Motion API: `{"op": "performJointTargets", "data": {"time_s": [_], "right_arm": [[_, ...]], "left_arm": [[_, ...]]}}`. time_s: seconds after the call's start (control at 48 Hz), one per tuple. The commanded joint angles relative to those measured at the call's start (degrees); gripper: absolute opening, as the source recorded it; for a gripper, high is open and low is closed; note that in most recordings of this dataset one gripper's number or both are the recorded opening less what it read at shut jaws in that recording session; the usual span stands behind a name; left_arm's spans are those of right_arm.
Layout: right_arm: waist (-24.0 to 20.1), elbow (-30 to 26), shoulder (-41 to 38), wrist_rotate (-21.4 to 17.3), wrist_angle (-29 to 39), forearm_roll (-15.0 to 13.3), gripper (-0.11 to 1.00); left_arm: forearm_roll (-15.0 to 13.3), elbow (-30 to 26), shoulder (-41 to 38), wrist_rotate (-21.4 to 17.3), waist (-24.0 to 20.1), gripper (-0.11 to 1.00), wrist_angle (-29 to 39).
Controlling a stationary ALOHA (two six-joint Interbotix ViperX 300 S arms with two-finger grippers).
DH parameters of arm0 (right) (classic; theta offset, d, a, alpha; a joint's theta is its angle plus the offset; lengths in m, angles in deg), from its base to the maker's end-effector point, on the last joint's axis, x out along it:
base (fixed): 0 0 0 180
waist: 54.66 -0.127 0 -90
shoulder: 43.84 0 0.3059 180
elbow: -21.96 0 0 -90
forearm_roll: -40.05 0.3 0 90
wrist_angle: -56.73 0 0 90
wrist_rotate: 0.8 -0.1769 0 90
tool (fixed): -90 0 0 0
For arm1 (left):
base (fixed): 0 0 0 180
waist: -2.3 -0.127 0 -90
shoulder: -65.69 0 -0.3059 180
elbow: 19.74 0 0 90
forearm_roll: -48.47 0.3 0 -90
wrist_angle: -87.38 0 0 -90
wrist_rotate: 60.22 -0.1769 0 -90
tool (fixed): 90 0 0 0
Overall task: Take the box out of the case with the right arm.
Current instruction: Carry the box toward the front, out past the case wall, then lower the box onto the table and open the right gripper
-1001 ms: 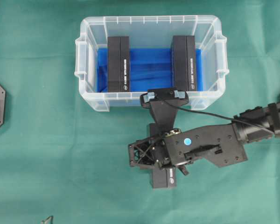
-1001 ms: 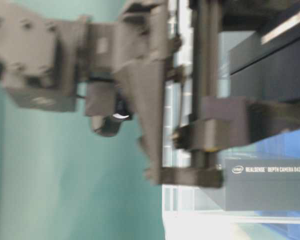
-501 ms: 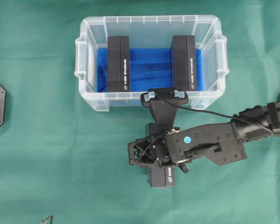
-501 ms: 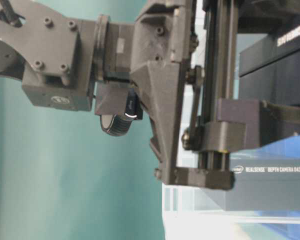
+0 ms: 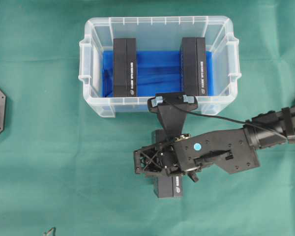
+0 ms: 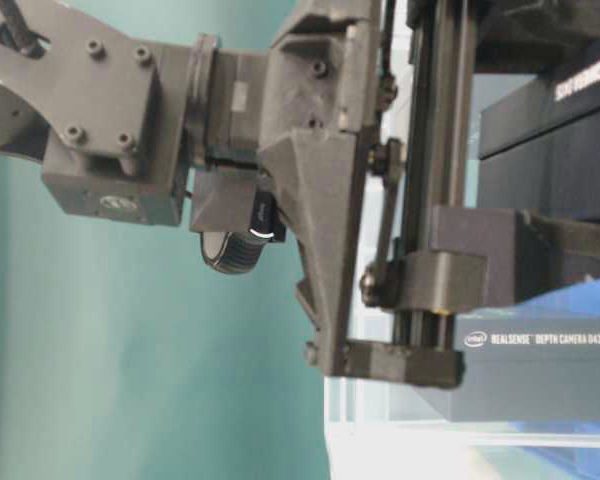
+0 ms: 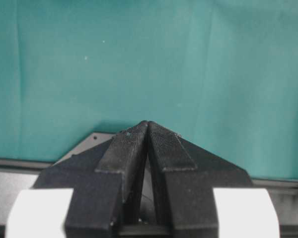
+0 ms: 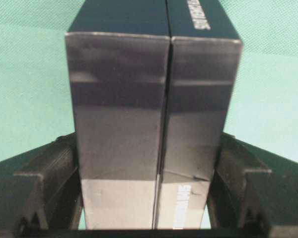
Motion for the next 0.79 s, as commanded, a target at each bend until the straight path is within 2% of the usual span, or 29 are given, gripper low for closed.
{"op": "performJointTargets", "data": {"time_s": [0.0, 0.104, 0.209, 0.271, 0.438, 0.626, 0.772], "right_arm": [[0.1, -0.8, 1.6, -0.2, -0.2, 0.2, 0.65], [0.1, -0.9, 1.5, -0.8, 0.2, 0.2, 0.66], [0.1, -1.0, 1.5, -0.6, 0.9, 0.1, 0.87], [0.1, -1.0, 1.5, -0.6, 1.2, 0.1, 0.95], [0.1, -1.0, 1.5, -0.6, 1.3, 0.0, 0.89], [0.1, -1.3, 2.2, -0.7, 1.5, 0.0, 0.89], [0.2, -3.3, 4.0, -0.8, 5.3, -0.4, 0.89]], "left_arm": [[0.2, -1.4, -0.2, 0.1, -0.2, 0.00, -0.2], [0.2, -1.4, -0.2, 0.1, -0.2, 0.00, -0.2], [0.2, -1.4, -0.3, 0.1, -0.2, 0.00, -0.2], [0.2, -1.4, -0.2, 0.1, -0.2, 0.00, -0.2], [0.2, -1.4, -0.2, 0.0, -0.2, 0.00, -0.2], [0.2, -1.4, -0.2, 0.1, -0.2, 0.00, -0.2], [0.2, -1.4, -0.3, 0.1, -0.2, 0.00, -0.2]]}}
